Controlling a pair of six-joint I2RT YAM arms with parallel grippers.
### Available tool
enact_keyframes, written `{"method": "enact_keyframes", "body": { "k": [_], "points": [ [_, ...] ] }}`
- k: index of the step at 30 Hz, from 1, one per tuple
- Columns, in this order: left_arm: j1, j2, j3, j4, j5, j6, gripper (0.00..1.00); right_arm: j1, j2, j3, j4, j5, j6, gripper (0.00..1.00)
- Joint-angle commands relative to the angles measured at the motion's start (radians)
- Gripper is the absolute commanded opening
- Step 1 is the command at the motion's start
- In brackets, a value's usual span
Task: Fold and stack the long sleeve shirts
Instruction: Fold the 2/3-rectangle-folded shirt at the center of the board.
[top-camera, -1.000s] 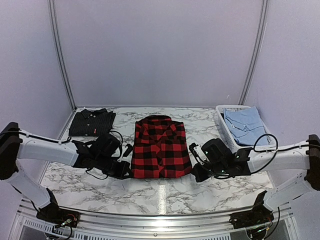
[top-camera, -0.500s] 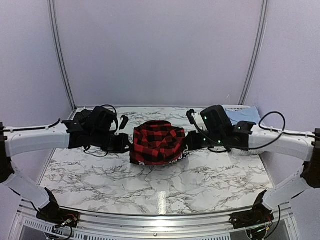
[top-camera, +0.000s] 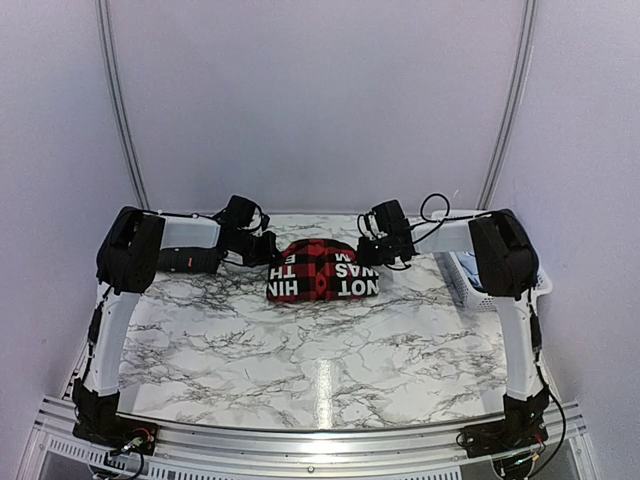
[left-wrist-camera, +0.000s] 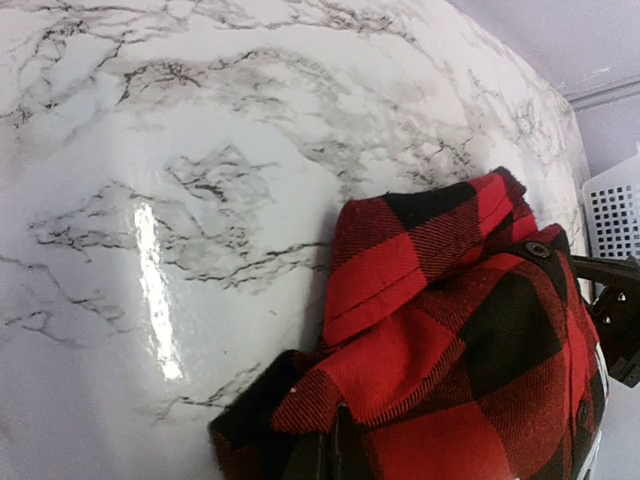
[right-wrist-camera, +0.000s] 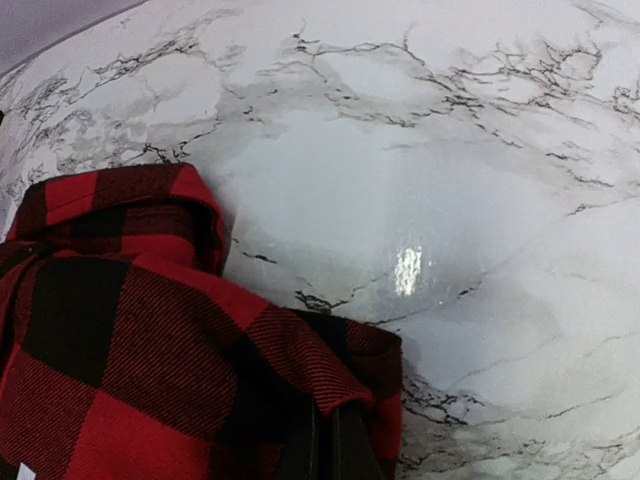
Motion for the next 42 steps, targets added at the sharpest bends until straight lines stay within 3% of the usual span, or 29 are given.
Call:
{"method": "enact_keyframes", "body": {
  "k": [1, 8, 11, 14, 25, 36, 39, 42],
  "points": [
    [-0.040, -0.084, -0.133, 0.052, 0.050, -0.059, 0.00, 0.012, -0.081, -0.088, 0.000, -0.056, 0.003, 0.00],
    [-0.102, -0.415, -0.612, 0.263, 0.039, -0.125, 0.00, 0.093, -0.438, -0.594, 0.108, -0.040, 0.091, 0.00],
    [-0.132, -0.553, -0.762, 0.301, 0.024, -0.143, 0.00, 0.125, -0.585, -0.707, 0.095, 0.006, 0.123, 0.00],
    [-0.143, -0.649, -0.813, 0.299, -0.003, -0.139, 0.00, 0.134, -0.672, -0.742, 0.078, 0.068, 0.121, 0.00],
    [-0.136, -0.714, -0.784, 0.226, -0.069, -0.087, 0.00, 0.131, -0.687, -0.671, 0.088, 0.166, 0.069, 0.00],
    [-0.059, -0.447, -0.588, 0.171, 0.023, -0.031, 0.00, 0.081, -0.474, -0.536, 0.140, 0.168, 0.024, 0.00],
    [-0.053, -0.431, -0.567, 0.166, 0.022, -0.015, 0.14, 0.069, -0.445, -0.495, 0.100, 0.173, 0.027, 0.00],
    [-0.046, -0.460, -0.539, 0.157, 0.007, 0.011, 0.20, 0.066, -0.472, -0.499, 0.085, 0.199, 0.027, 0.00]
  ]
}}
